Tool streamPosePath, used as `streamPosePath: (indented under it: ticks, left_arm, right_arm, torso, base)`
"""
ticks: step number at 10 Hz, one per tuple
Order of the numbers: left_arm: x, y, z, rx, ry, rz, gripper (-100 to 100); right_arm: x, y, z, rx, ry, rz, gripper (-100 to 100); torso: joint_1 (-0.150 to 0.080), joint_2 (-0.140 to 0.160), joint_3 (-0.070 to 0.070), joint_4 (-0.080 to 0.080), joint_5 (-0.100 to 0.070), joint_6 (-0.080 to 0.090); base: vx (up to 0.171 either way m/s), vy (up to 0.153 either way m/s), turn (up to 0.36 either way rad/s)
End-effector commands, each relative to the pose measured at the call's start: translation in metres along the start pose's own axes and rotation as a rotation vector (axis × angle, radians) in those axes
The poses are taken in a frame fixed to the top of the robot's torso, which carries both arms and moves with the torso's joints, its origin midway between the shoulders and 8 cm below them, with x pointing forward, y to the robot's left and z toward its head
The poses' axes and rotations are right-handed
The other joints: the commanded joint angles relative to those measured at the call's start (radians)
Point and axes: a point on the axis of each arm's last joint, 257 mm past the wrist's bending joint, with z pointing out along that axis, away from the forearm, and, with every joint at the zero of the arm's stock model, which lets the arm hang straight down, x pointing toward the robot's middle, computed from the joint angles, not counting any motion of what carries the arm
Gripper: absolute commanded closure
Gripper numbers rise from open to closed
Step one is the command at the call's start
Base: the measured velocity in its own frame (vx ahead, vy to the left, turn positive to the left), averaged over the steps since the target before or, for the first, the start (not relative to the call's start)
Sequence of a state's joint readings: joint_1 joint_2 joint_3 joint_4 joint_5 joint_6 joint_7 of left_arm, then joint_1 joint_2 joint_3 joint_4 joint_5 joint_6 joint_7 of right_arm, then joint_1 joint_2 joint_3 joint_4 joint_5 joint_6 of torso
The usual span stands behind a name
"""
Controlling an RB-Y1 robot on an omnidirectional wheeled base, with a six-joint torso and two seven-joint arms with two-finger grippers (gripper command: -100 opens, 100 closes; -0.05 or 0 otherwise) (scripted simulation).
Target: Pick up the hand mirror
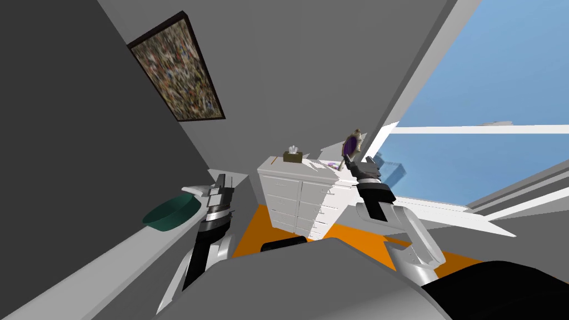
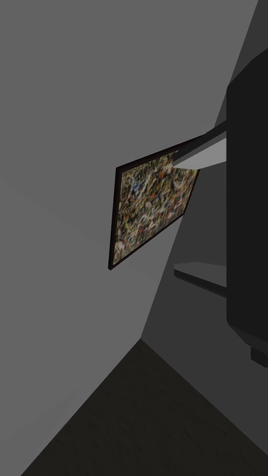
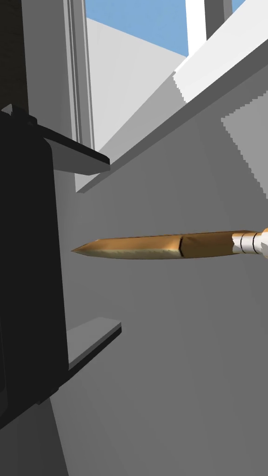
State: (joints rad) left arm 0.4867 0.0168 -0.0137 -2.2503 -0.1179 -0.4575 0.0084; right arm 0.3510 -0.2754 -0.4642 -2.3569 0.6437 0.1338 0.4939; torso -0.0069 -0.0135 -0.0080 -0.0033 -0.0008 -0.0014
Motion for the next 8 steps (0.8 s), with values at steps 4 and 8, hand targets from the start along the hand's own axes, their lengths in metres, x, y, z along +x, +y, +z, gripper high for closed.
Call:
streamPosePath:
  ticks: [4,8]
  left_arm:
    - [0.0,0.0,0.0,0.0,0.0,0.0,0]
    - [0.0,0.0,0.0,0.0,0.0,0.0,0]
  right_arm:
    - [-0.0113,-0.0022,0.0022,0.007,-0.009,0.001,100]
    - [-0.0113,-0.0021,0.0022,0.006,-0.009,0.001,100]
  torso:
    - [0.001,0.0,0.0,0.0,0.0,0.0]
    - [0.001,0.0,0.0,0.0,0.0,0.0]
  base:
    - [0.004,-0.012,0.014]
    - [0.0,0.0,0.0]
